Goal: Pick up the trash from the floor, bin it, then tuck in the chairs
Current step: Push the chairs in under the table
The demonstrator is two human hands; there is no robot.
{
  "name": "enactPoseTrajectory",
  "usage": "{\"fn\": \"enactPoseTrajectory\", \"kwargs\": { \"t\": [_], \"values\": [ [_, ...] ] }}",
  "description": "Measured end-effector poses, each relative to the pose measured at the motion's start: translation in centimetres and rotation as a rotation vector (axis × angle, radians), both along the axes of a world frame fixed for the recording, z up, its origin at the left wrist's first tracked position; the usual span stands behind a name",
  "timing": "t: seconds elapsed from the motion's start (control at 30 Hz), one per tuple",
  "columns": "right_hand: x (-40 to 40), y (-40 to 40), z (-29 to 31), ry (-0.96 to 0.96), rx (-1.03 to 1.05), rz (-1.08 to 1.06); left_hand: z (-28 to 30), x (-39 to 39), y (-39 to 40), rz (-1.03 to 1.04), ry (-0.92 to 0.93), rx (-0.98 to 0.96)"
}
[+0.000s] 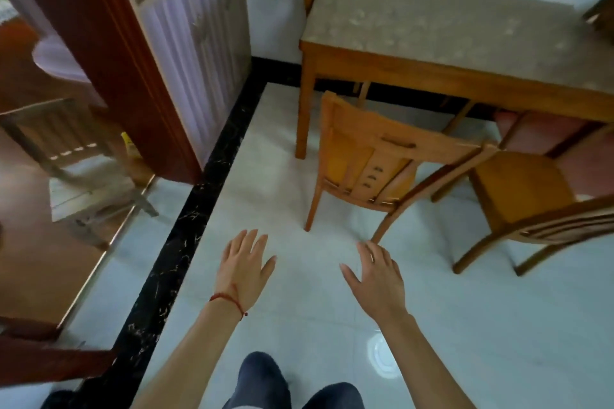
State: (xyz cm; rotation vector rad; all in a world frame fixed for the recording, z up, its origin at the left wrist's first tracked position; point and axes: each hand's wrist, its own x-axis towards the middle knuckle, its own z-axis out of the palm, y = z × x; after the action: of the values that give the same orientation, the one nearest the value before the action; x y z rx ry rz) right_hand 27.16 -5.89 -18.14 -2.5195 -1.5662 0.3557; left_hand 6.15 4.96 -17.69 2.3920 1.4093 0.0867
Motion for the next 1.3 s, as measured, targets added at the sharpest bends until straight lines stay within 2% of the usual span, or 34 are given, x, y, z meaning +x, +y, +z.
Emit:
{"fn": "enactPoseTrajectory", "kwargs": {
  "t": [0.3, 0.63, 0.8, 1.13, 1.3],
  "values": [
    [3.1, 0.9, 3.1, 0.003, 0.095, -0.229, 2.7, 7.1, 4.7, -0.234, -0.065, 0.053],
    [10.0, 3.0, 5.3, 0.024, 0.115, -0.351, 4.1, 16.1, 8.1, -0.301, -0.111, 0.055],
    [14.6, 5.5, 6.7, 0.135, 0.159, -0.39, 4.8, 20.9, 10.2, -0.199, -0.197, -0.015],
    [20.7, 10.3, 8.6, 0.69, 0.476, -0.708, 6.8, 28.0, 12.7, 0.185, -0.506, -0.336],
    [22.6, 13.0, 6.8, 0.81, 0.518, -0.842, 7.0, 30.1, 15.2, 0.308, -0.588, -0.458]
  ]
}}
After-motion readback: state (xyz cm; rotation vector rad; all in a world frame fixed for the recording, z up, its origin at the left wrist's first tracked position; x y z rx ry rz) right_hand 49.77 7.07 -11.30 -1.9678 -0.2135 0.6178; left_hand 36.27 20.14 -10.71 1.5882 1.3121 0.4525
